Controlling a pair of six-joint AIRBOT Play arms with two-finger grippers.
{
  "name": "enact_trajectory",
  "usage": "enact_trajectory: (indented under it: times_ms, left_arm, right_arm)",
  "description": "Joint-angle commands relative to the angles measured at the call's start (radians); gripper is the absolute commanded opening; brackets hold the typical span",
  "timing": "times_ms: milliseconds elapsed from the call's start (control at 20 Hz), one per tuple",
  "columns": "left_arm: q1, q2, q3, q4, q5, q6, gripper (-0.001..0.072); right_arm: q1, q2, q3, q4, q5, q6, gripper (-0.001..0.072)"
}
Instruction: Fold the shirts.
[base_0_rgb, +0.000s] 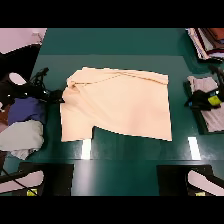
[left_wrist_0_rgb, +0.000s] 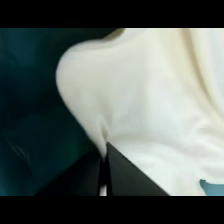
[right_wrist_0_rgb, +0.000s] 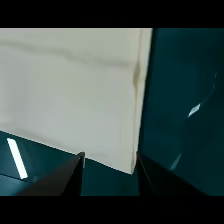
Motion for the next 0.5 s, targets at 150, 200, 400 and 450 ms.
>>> enact_trajectory:
  times_ms: [150,200,400,450]
  left_arm:
    - [0.0,0.154,0.01,-0.002,-0.013,0.002,0.0027]
    - [0.0,0.155,0.01,-0.002,-0.018,0.002,0.0027]
    - [0.0,0.155,0.01,-0.004,-0.026,0.001,0.0027]
    - [0.0,0.155,0.01,-0.006,-0.026,0.0,0.0027]
  right_arm:
    - [-0.135,0.031,-0.422,-0.021,-0.101,-0.01,0.0522]
    - [-0.136,0.031,-0.486,0.03,-0.132,-0.032,0.0476]
    - [-0.063,0.031,-0.629,0.18,-0.266,-0.069,0.0441]
    - [-0.028,0.031,-0.642,0.188,-0.297,-0.068,0.0436]
